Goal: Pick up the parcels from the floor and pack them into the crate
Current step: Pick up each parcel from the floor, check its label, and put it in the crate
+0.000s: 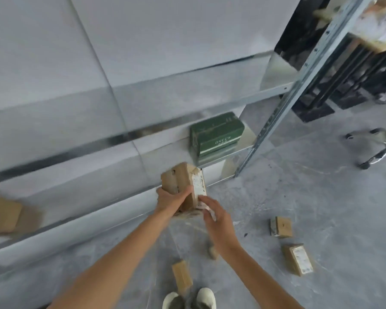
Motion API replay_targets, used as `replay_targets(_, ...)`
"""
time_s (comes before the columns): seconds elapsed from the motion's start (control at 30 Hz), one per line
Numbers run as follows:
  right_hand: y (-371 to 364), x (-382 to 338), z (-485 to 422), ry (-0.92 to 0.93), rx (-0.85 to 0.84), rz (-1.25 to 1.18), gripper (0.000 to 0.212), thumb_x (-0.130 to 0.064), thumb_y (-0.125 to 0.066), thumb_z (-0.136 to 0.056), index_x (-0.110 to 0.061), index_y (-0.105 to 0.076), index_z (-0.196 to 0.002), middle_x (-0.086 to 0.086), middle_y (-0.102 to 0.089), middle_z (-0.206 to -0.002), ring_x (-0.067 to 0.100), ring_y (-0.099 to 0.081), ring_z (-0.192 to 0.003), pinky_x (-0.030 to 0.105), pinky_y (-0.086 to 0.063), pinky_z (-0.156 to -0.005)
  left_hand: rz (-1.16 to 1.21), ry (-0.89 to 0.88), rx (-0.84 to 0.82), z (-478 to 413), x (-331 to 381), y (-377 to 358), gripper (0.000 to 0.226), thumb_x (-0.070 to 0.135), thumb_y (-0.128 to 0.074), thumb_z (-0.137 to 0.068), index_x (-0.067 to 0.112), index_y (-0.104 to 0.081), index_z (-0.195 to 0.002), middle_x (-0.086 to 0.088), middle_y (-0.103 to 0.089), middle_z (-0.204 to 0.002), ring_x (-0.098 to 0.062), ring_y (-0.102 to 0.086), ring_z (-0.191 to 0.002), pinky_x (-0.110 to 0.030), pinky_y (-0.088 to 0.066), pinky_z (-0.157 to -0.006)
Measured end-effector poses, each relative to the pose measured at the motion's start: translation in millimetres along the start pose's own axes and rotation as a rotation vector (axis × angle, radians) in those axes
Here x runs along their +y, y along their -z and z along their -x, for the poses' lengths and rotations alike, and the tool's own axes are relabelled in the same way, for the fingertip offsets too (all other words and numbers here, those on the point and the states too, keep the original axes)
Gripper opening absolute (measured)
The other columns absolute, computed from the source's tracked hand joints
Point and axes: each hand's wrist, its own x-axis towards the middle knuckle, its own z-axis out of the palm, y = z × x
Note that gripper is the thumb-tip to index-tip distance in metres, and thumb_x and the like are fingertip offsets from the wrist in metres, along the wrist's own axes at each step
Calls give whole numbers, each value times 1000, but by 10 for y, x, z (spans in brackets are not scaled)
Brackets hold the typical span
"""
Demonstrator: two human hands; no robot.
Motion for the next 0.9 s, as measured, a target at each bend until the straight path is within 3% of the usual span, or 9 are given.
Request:
replay_targets(0.07,235,-567,125,-35,66,-78,44,-16,-51,-96,-26,-43,-138,-4,-40,-145,6,-38,-126,5,-27,-98,45,-74,-38,455,557,168,94,51,-77,-65,7,-28,-133,-9,-51,-127,-23,-54,-105,-35,-50,-88)
replay_targets(0.13,464,-1069,278,-186,98,-254,71,-37,-61,-89,-25,-23,-148,5,-26,-153,22,-32,-137,29,-30,-109,118,-140,-113,907,1001,330,103,61,-77,-56,10,-30,-132,-7,-53,-124,-20,-56,-104,-34,-51,-86)
replay_targets(0.2,680,-1450,475,-307,-8,-501,91,-46,-70,-75,-30,-18,-148,8,-28,-153,33,-37,-134,50,-38,-102,226,-149,-214,1288,1244,470,122,76,-74,-34,16,-35,-133,-5,-61,-120,-21,-62,-104,-39,-55,-87)
replay_targets(0.3,940,-1880,857,-243,-228,-831,70,-44,-72,-68,-29,-44,-131,10,-56,-129,33,-60,-112,51,-52,-87,347,-206,-421,1846,1393,643,104,78,-72,-43,28,-45,-131,-1,-66,-119,-23,-66,-105,-45,-54,-89)
replay_targets(0.47,1185,-2146,1469,-25,-283,-829,63,-41,-79,-70,-27,-49,-123,7,-71,-104,22,-67,-97,45,-51,-86,403,-360,-488,2657,1411,852,87,67,-72,-57,28,-46,-131,-1,-64,-123,-26,-61,-113,-45,-54,-88)
replay_targets(0.57,1400,-2148,1818,54,-277,-771,72,-43,-82,-66,-29,-45,-126,5,-70,-106,21,-67,-97,46,-51,-91,383,-442,-431,3223,1374,926,88,60,-71,-56,26,-41,-131,-9,-60,-123,-28,-57,-113,-43,-57,-76)
replay_targets(0.73,1909,-2080,2417,183,-377,-549,93,-36,-84,-65,-29,-26,-138,8,-63,-119,23,-66,-104,36,-56,-81,231,-584,-102,4045,1207,1085,113,69,-72,-57,41,-6,-145,0,-46,-136,-21,-46,-124,-51,-44,-98)
replay_targets(0.8,2079,-2078,2646,248,-381,-470,99,-31,-80,-66,-31,-17,-143,7,-62,-119,22,-64,-106,41,-55,-88,159,-643,-5,4366,1045,1067,98,60,-70,-64,35,-18,-144,2,-48,-128,-15,-51,-117,-41,-48,-94)
replay_targets(0.9,2214,-2107,3037,338,-365,-378,98,-25,-75,-70,-33,-11,-144,1,-60,-115,15,-60,-106,43,-49,-98,196,-680,86,4787,748,1005,63,48,-74,-69,25,-49,-122,6,-61,-111,-3,-58,-97,-22,-50,-70)
